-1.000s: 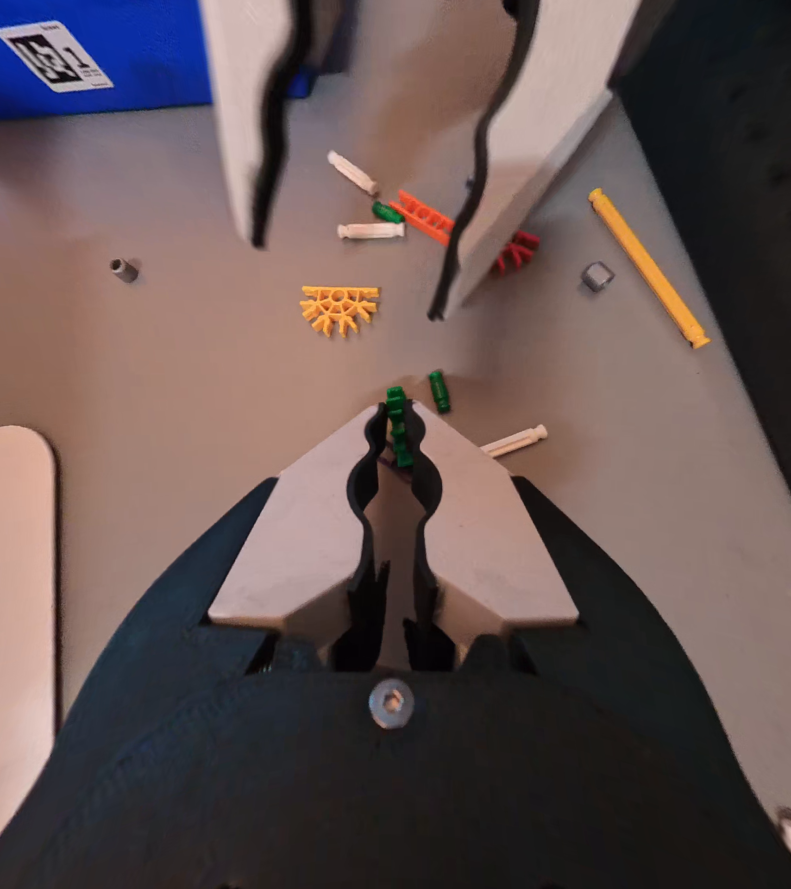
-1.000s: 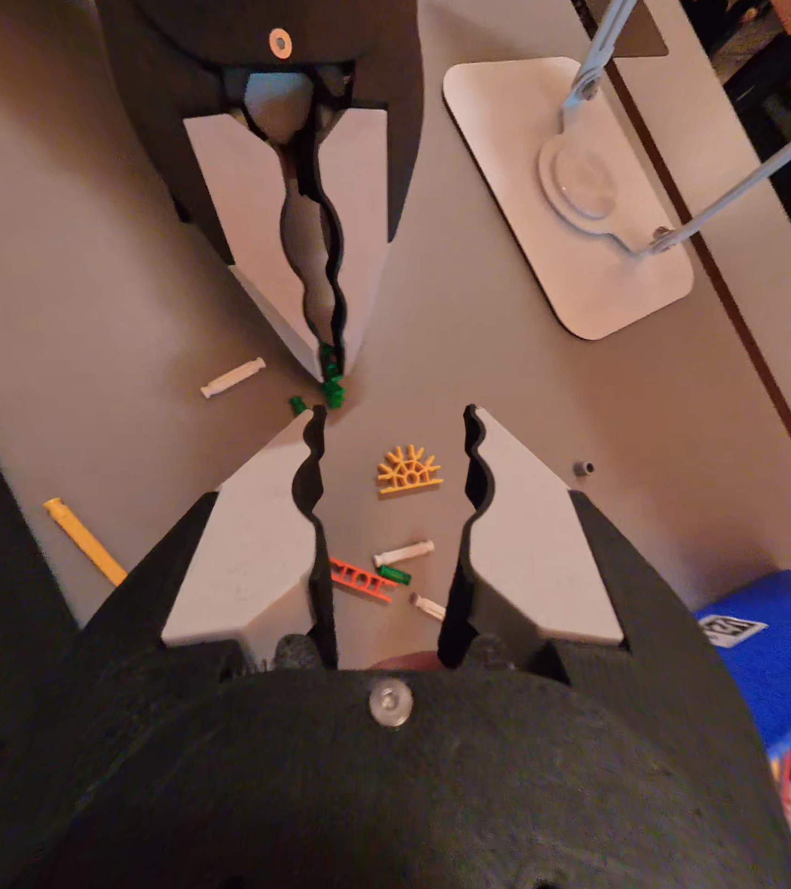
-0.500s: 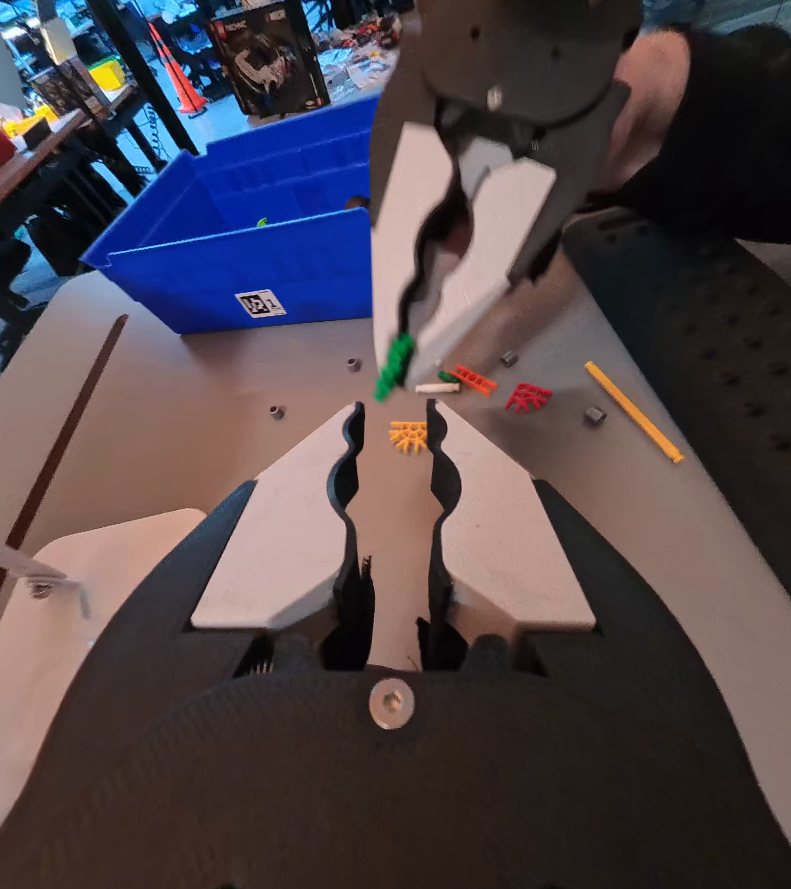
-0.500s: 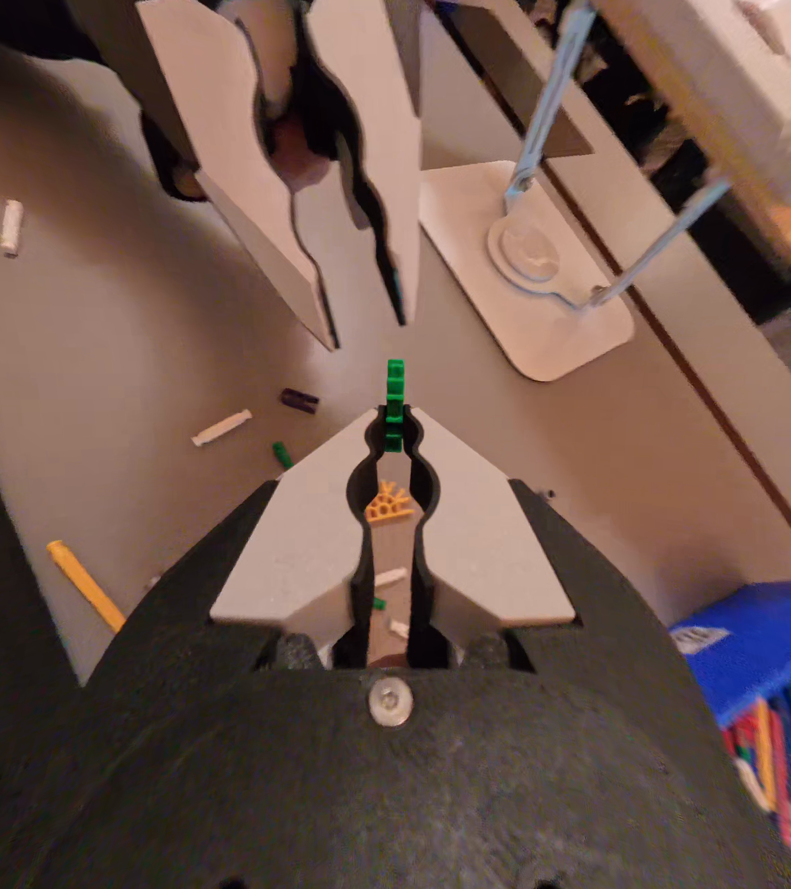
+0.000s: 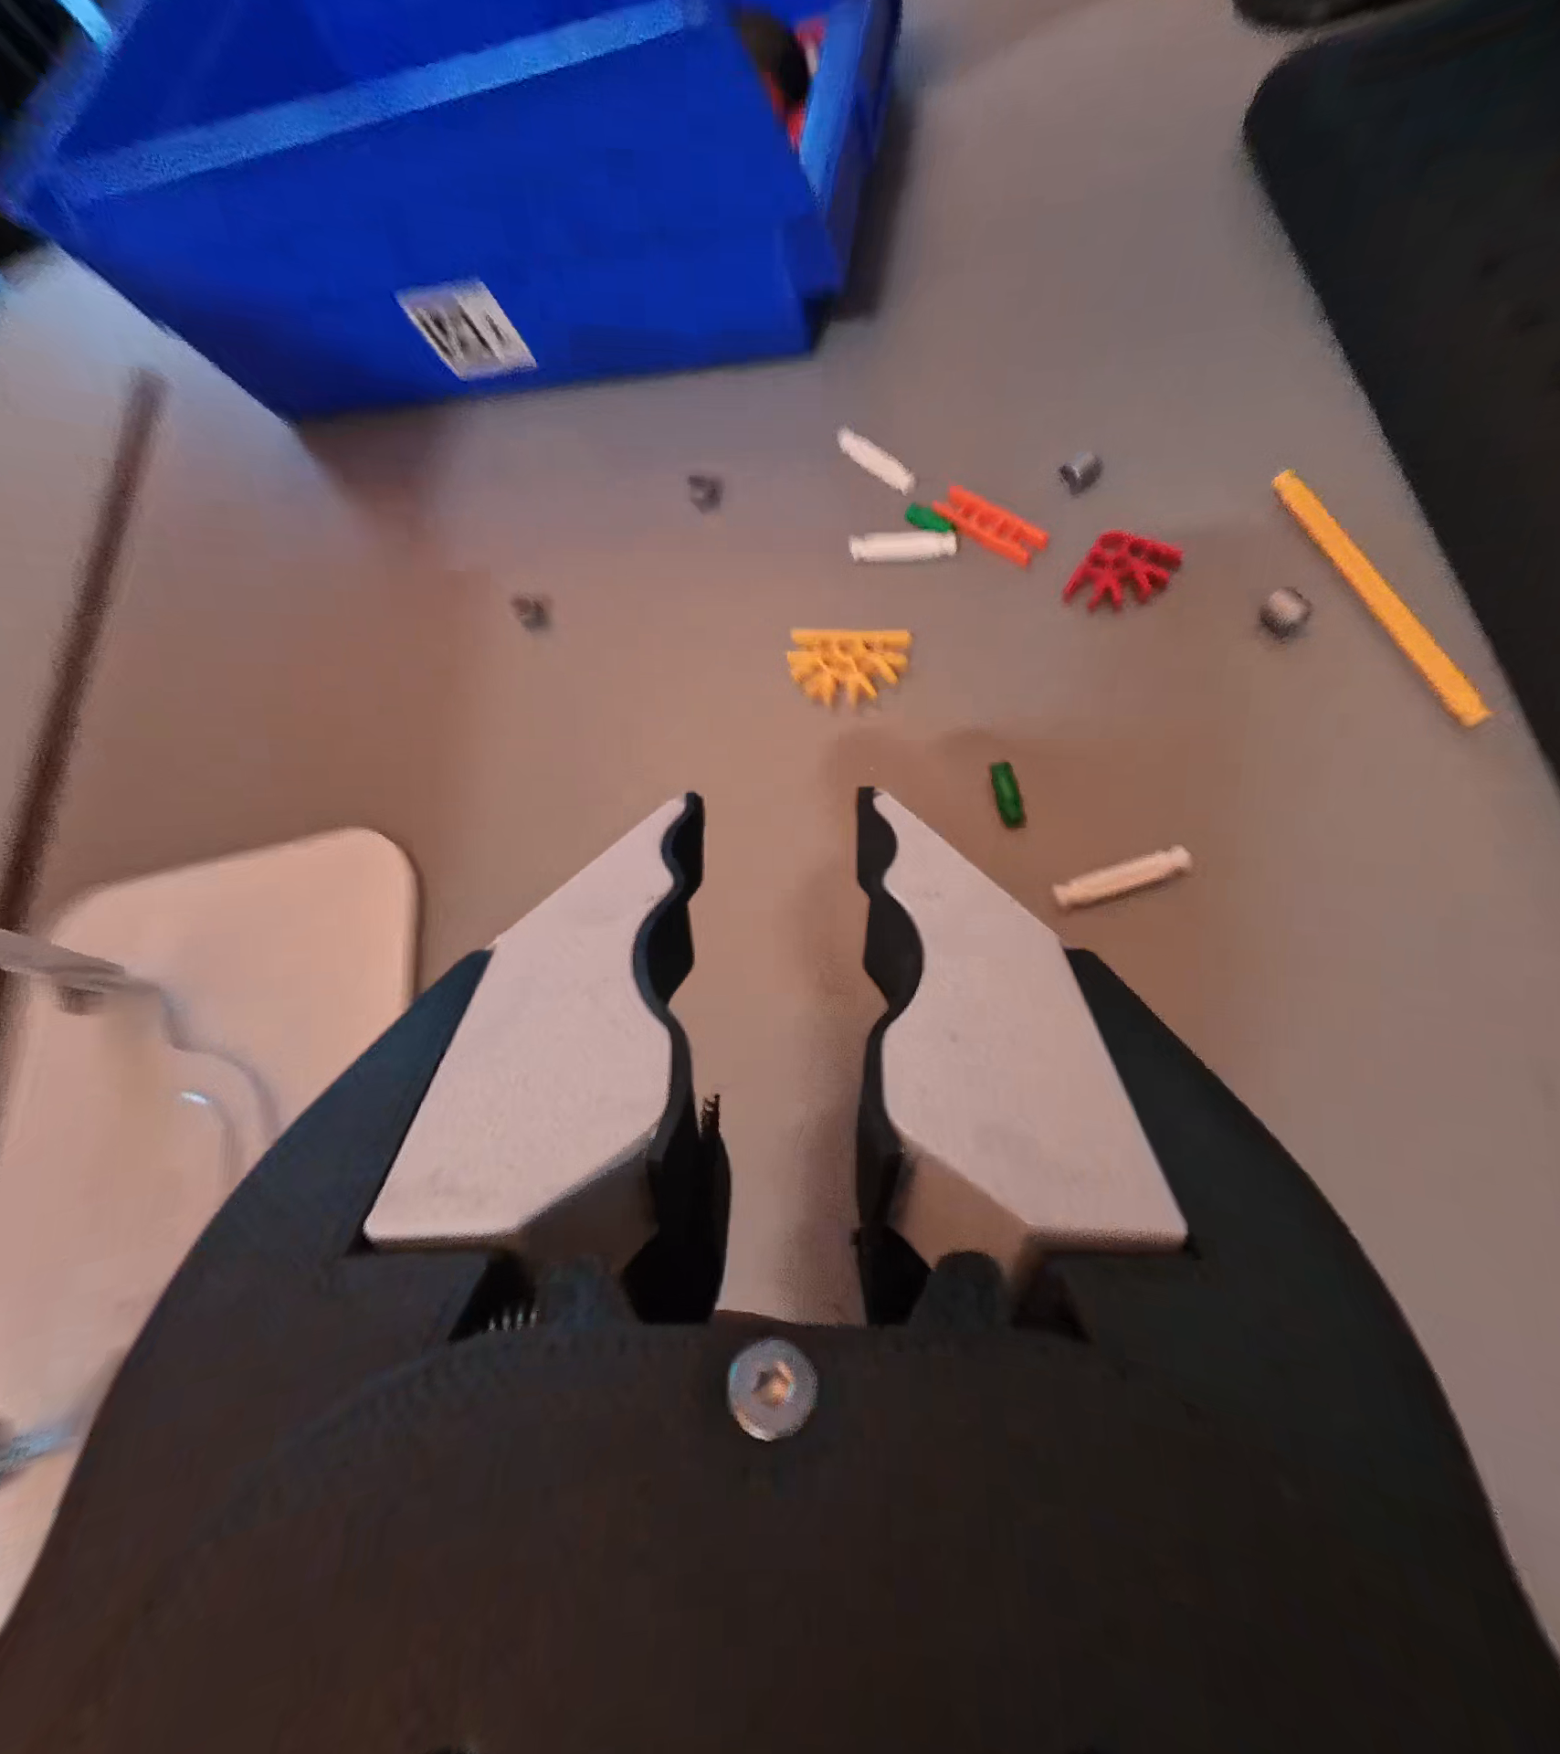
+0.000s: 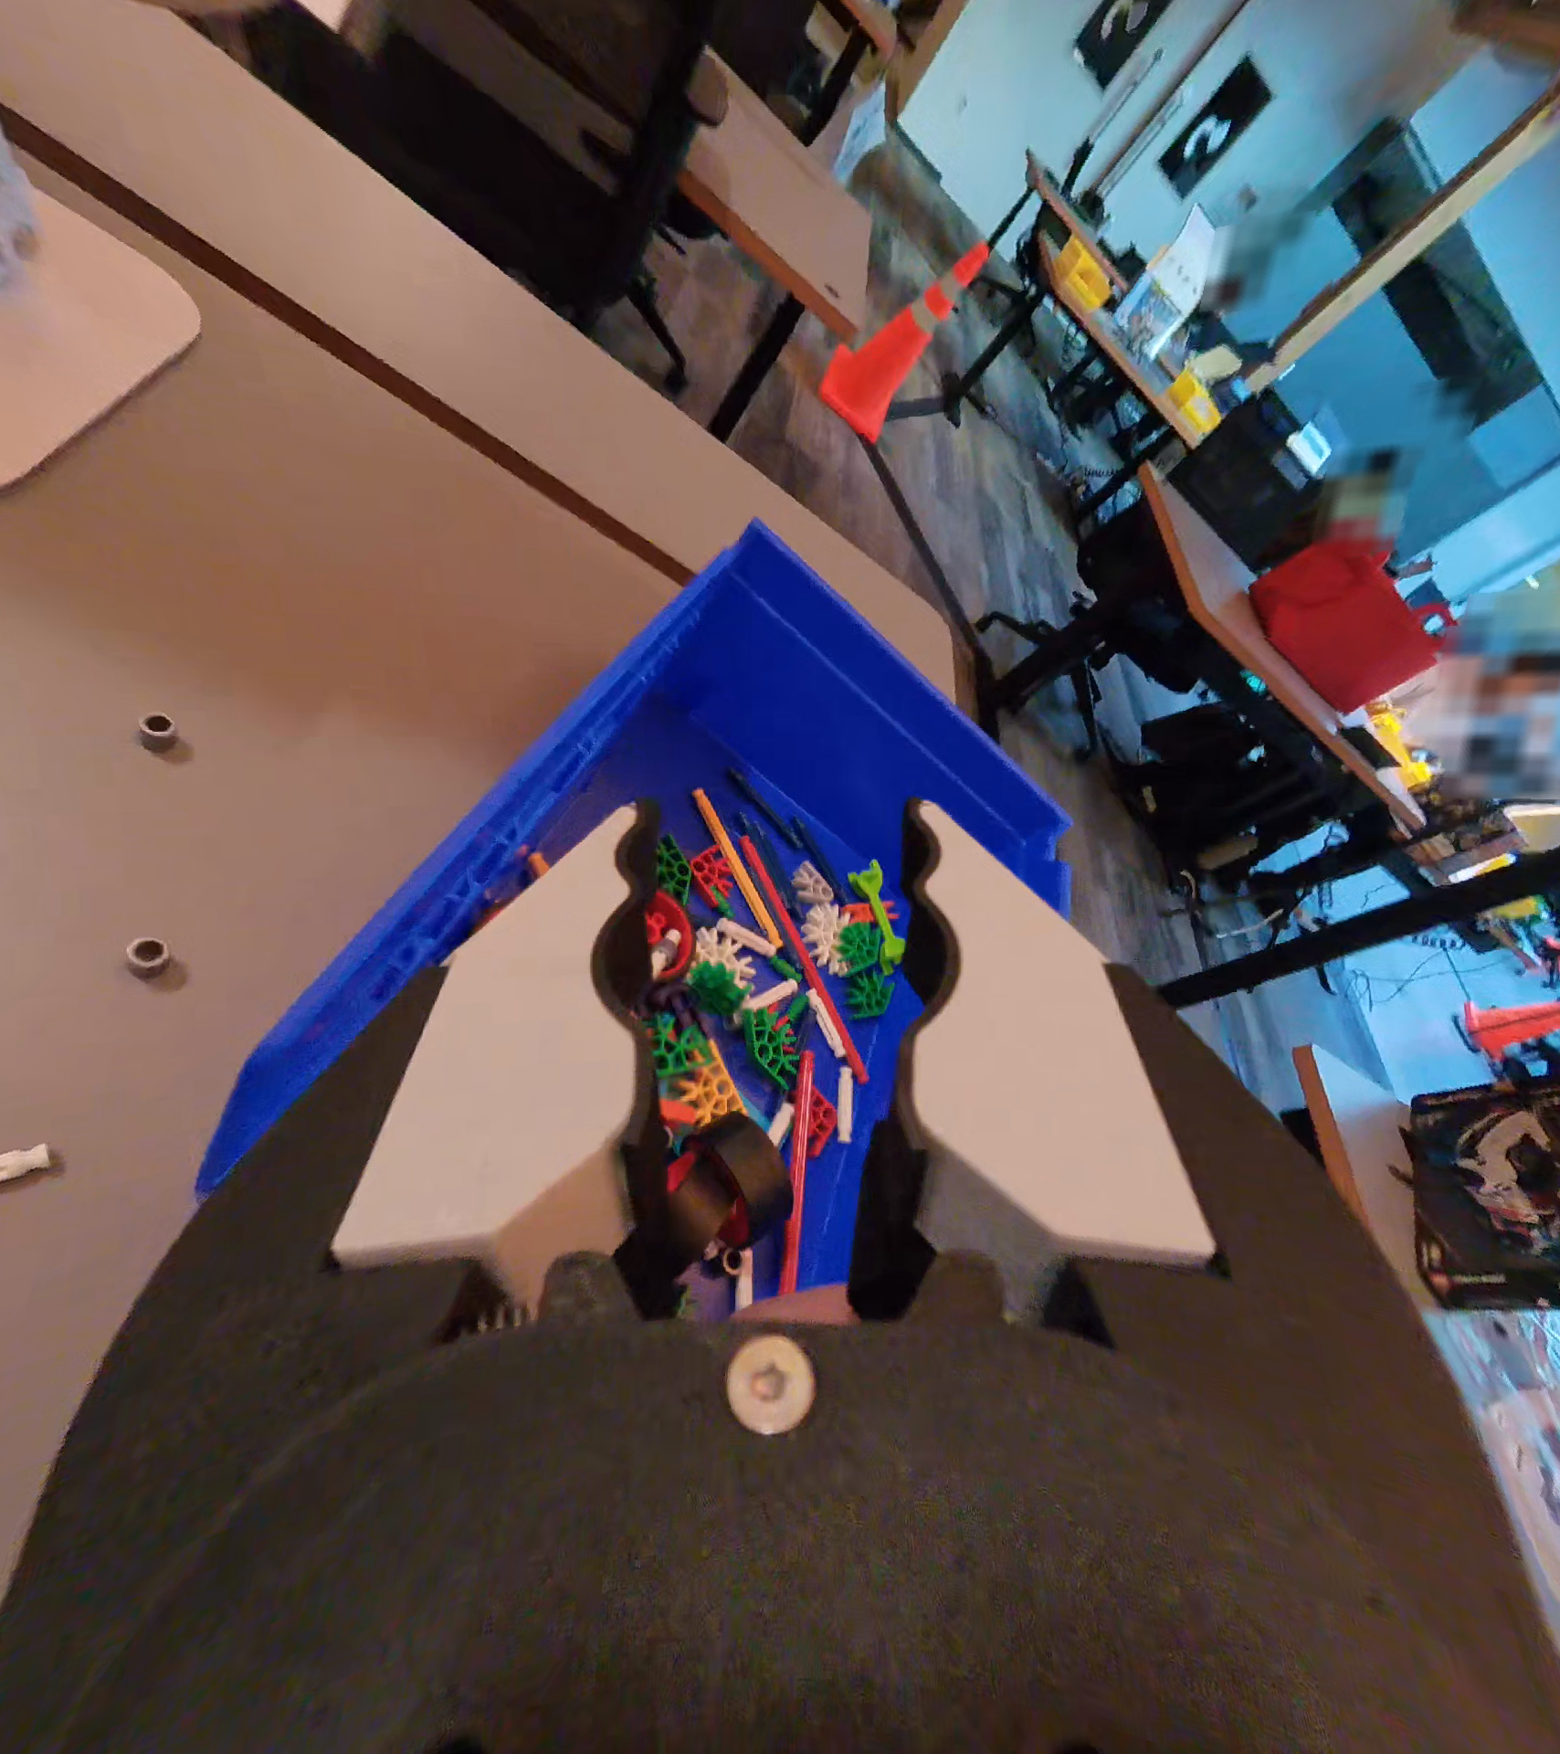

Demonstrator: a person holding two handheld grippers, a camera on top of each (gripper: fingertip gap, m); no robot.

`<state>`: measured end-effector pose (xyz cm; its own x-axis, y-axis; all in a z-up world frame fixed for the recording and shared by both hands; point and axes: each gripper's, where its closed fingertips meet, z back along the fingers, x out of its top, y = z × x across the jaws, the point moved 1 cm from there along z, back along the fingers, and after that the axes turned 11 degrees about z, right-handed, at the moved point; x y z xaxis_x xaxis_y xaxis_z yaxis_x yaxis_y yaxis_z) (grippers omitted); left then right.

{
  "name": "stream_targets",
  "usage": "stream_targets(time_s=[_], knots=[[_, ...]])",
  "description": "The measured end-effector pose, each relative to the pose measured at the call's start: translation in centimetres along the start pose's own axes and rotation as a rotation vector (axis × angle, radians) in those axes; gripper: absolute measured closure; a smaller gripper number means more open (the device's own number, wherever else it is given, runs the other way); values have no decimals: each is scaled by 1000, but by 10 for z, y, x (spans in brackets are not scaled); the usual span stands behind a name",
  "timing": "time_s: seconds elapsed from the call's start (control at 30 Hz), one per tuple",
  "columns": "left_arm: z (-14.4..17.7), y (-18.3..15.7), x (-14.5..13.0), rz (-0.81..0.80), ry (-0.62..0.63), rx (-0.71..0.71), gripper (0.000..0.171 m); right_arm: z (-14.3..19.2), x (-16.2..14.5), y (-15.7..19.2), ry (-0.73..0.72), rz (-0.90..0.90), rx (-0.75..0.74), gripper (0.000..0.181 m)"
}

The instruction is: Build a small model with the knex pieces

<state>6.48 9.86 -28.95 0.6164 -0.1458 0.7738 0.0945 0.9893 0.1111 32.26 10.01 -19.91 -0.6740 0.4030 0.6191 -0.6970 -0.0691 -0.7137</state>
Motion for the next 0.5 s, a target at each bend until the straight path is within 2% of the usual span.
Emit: stream_targets(time_s=[0.07,0.2,0.3,0.5], knots=[[-2,-11,-17,60,89,-122,134,4,13,10,-53,27,13,142],[-8,-21,-36,99,187,-172,134,5,27,37,-91,80,56,144],[-16,-28,-49,106,275,-167,135,2,32,52,-93,104,90,145],[-27,-31,-54,140,304,-133,150,2,38,64,-105,125,116,146]])
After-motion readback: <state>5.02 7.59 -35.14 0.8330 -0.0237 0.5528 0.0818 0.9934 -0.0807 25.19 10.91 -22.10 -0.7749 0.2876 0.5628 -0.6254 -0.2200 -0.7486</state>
